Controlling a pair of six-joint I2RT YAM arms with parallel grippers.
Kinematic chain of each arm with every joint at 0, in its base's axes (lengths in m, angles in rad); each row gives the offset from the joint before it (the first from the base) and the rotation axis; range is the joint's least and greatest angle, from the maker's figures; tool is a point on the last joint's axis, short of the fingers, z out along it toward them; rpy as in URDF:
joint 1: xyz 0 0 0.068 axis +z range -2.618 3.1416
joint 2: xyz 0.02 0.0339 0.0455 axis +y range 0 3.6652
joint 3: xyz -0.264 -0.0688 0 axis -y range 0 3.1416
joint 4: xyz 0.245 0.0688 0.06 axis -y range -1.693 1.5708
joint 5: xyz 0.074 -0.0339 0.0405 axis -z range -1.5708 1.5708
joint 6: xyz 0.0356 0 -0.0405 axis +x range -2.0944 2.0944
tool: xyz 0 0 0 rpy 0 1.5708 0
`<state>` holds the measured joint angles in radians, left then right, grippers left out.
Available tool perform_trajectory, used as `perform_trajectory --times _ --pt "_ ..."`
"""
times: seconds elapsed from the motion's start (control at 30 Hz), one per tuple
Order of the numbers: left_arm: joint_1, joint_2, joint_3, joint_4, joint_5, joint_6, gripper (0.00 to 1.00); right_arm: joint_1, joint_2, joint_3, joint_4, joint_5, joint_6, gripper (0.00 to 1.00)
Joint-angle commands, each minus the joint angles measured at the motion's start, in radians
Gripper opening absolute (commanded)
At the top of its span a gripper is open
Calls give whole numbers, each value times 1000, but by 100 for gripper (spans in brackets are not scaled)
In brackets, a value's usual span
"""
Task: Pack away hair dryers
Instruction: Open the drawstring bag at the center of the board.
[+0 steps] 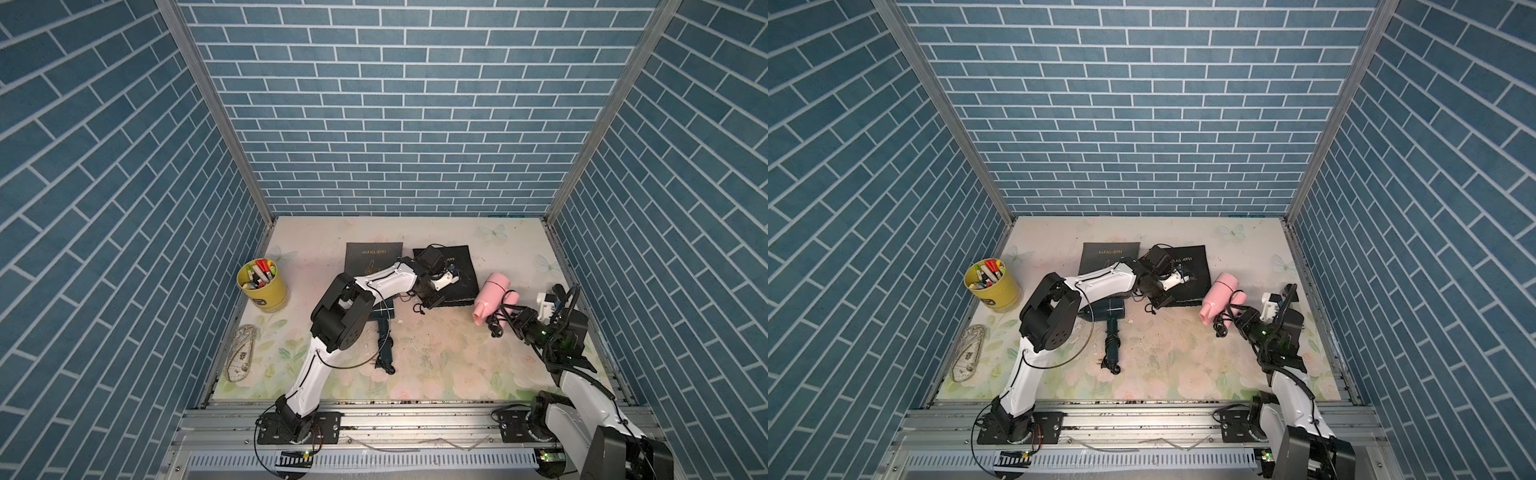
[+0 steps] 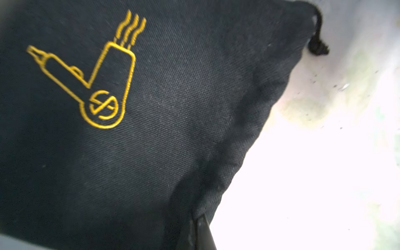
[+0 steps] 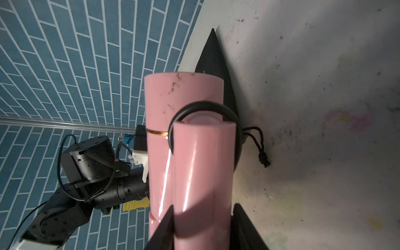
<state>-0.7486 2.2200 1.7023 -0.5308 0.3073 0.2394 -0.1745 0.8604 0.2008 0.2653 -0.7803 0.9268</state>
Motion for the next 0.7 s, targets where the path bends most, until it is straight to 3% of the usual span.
perform_trajectory --times 0.0,0.17,0.33,0.67 --pt "3 -68 -13 50 -10 -28 1 45 -28 45 -42 -13 -88 0" --pt "3 -104 -14 89 -45 -53 0 155 -13 83 -76 40 -158 0" --pt "3 -138 -14 118 -101 -75 0 202 -24 106 -99 51 -203 0" --pt "-9 -152 39 134 -91 -94 0 291 -6 154 -231 142 -315 0"
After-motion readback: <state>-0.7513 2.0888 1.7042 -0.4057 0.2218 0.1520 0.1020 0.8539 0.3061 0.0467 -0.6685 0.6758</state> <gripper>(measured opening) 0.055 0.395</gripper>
